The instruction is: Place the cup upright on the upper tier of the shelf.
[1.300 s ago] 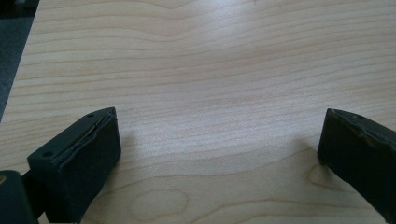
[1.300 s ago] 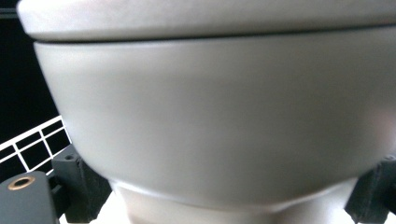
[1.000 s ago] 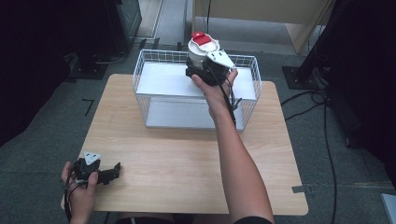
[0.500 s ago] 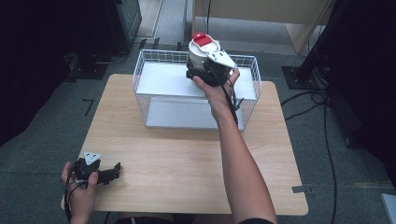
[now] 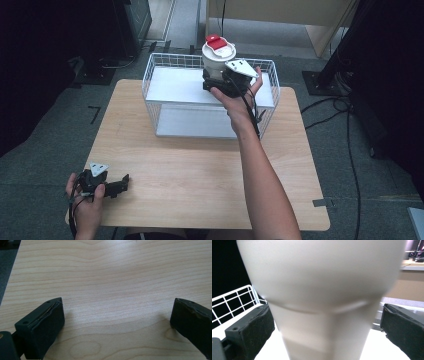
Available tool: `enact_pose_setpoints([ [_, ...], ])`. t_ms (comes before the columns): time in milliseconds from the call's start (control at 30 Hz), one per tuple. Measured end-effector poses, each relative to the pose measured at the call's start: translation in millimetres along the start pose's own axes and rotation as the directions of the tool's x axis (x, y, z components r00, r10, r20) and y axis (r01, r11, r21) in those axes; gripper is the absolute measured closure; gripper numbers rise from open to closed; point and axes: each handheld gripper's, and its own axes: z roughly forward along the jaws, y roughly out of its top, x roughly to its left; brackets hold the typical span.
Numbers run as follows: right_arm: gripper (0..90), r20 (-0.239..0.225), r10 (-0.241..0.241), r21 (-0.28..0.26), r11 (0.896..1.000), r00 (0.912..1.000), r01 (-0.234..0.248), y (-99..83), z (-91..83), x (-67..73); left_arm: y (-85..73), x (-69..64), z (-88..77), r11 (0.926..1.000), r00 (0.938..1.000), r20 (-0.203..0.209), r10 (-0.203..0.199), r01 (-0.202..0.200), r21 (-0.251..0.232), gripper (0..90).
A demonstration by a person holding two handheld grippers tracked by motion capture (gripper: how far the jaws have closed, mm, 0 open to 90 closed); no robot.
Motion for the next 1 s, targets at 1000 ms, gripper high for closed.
enact_pose_setpoints([
  [1000, 0.0, -0.015, -0.037, -0.039, 0.999, 0.9992, 0.036, -32.2, -83.7, -18.4, 0.0, 0.1, 0.0, 1.0000, 1.0000, -0.002, 0.001, -0.001, -0.001, 0.0],
])
